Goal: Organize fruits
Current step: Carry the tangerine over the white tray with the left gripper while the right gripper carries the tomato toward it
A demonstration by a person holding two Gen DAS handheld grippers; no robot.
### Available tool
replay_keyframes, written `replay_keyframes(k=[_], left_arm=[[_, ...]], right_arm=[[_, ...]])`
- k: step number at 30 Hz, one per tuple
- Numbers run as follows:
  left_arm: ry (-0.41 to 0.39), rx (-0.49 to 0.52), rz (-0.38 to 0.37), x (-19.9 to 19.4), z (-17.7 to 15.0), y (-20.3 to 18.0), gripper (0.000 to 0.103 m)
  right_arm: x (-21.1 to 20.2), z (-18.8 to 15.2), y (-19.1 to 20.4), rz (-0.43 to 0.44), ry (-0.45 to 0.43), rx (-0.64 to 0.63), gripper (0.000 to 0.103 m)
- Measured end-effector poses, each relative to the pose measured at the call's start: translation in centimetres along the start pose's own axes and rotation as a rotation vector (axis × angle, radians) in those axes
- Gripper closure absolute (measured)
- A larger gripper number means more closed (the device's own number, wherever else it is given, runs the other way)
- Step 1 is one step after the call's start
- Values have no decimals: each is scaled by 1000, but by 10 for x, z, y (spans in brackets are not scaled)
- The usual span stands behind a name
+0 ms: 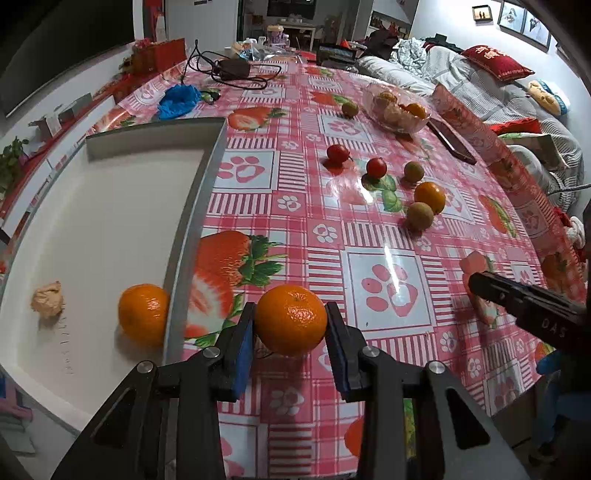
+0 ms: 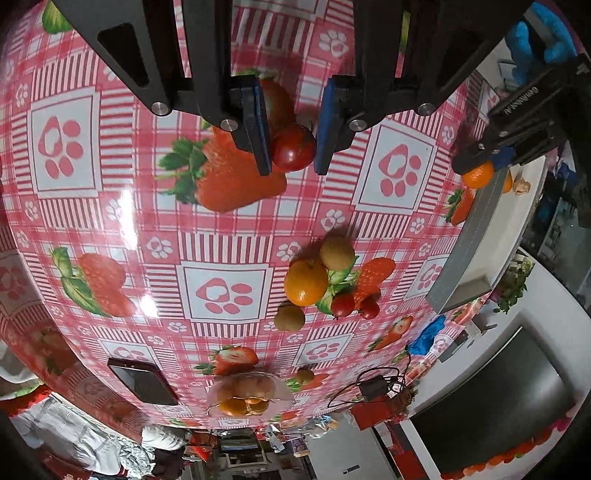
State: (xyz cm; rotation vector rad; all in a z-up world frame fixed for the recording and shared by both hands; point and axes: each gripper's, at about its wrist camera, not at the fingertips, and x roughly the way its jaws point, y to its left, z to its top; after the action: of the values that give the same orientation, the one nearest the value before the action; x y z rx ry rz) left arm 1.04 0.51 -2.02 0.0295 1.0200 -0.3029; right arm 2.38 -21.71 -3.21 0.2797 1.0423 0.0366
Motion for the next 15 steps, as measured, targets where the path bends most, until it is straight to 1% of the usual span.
replay_keyframes(k=[6,10,15], left_arm=[[-21,-1,-21,-15,0,2,64],[-48,3,-37,-29,5,3,64],[-88,0,-35,-48,12,16,64]], right_arm=[[-5,-5,10,10,-1,-16,78],[-11,-4,17,8,-10,-33,78],[-18,0,28,8,-22,-50,78]])
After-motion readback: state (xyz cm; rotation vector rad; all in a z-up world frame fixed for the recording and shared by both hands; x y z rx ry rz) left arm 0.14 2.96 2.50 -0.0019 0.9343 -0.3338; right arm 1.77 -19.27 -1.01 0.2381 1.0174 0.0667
